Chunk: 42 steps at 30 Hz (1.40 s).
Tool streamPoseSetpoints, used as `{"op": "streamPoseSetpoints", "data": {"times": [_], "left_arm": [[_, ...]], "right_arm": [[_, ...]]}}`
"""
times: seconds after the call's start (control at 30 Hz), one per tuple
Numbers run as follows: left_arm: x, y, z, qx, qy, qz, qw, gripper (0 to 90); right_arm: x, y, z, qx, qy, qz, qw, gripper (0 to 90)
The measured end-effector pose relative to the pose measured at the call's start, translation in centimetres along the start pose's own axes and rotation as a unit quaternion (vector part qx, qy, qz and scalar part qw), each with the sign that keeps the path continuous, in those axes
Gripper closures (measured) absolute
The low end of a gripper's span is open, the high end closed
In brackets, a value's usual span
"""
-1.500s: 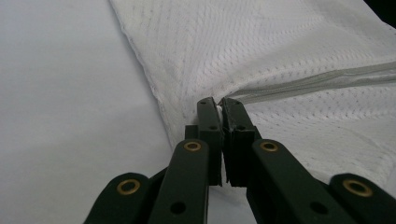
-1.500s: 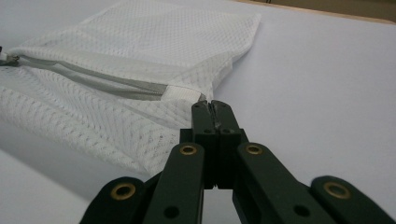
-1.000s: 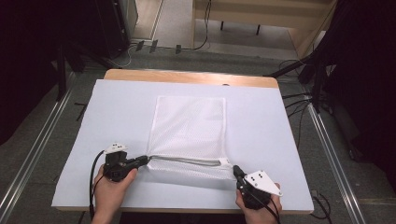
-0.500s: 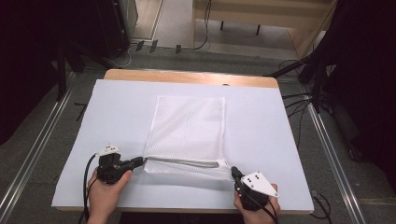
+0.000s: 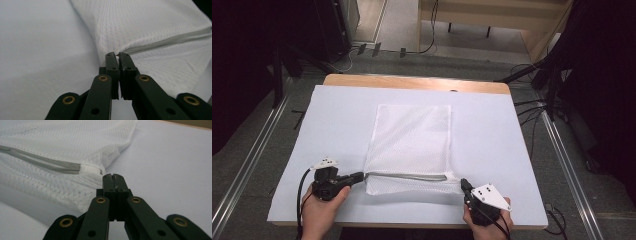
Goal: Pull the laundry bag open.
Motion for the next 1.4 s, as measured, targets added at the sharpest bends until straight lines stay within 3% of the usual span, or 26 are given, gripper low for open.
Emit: {"op": "streamPoseSetpoints", "data": {"times": [0.07,0.1,0.13,0.17,0.2,0.33,0.4,0.57,0.63,0.7,0.8,0.87,0.97,1.13,1.3,1.4], "left_arm": [[0.3,0.2,0.0,-0.003,0.008,-0.003,1.0000,88.7],[0.5,0.3,0.2,-0.008,0.004,0.007,0.9999,88.7],[0.9,0.5,0.5,-0.011,-0.012,0.032,0.9994,88.8],[1.0,0.6,0.7,-0.014,-0.002,0.019,0.9997,88.8],[1.1,0.6,0.7,-0.015,0.015,0.007,0.9998,88.8],[0.9,0.4,0.5,-0.014,0.011,0.009,0.9998,88.7],[0.9,0.4,0.4,-0.012,0.017,-0.003,0.9998,88.7],[0.9,1.0,0.9,-0.036,0.019,-0.027,0.9988,86.9],[1.0,1.1,1.2,-0.051,0.013,-0.015,0.9985,77.0],[1.1,1.2,1.6,-0.067,0.023,-0.014,0.9974,59.4],[1.4,1.3,1.8,-0.079,0.023,0.000,0.9966,47.5],[1.5,1.1,1.9,-0.085,0.021,0.008,0.9962,42.7],[1.7,1.1,2.0,-0.093,0.008,0.024,0.9954,34.3],[1.7,1.2,2.3,-0.109,-0.014,0.039,0.9932,15.2],[0.9,1.7,2.4,-0.117,-0.094,0.011,0.9886,8.3],[0.4,1.8,2.4,-0.122,-0.126,-0.005,0.9845,0.0]], "right_arm": [[0.0,0.1,-0.1,0.003,-0.003,0.005,1.0000,90.0],[0.1,0.2,-0.2,0.003,-0.003,0.009,1.0000,90.0],[0.3,0.3,-0.2,0.004,0.000,0.007,1.0000,90.0],[0.2,0.4,-0.2,0.004,0.010,-0.006,0.9999,90.0],[0.2,0.5,-0.1,0.002,0.009,-0.004,1.0000,90.0],[0.1,0.8,-0.1,0.005,0.012,-0.005,0.9999,90.0],[0.2,0.7,-0.4,0.017,0.006,0.005,0.9998,90.0],[0.8,1.4,-0.2,0.009,-0.002,0.039,0.9992,90.0],[1.0,1.5,-0.3,0.008,-0.007,0.049,0.9987,90.0],[0.9,1.4,-0.5,0.011,-0.011,0.057,0.9983,88.1],[1.0,1.4,-0.5,0.013,-0.029,0.079,0.9964,67.0],[0.9,1.6,-0.4,0.017,-0.041,0.079,0.9958,57.2],[0.5,1.7,0.0,0.010,-0.059,0.091,0.9941,47.1],[-1.5,1.3,0.1,0.001,-0.056,0.090,0.9943,36.9],[-3.7,1.0,0.2,-0.001,-0.061,0.088,0.9942,30.3],[-4.9,1.1,0.3,-0.003,-0.064,0.078,0.9949,25.6]]}}
Point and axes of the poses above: each handheld gripper's, and its own axes: y roughly backward along the jaws, z roughly out of its top, x roughly to its left, the point moved 8 cm from there along -y, roughly forward along the jaws, and after that the axes turned 8 degrees about -x, right-handed, at the moved point
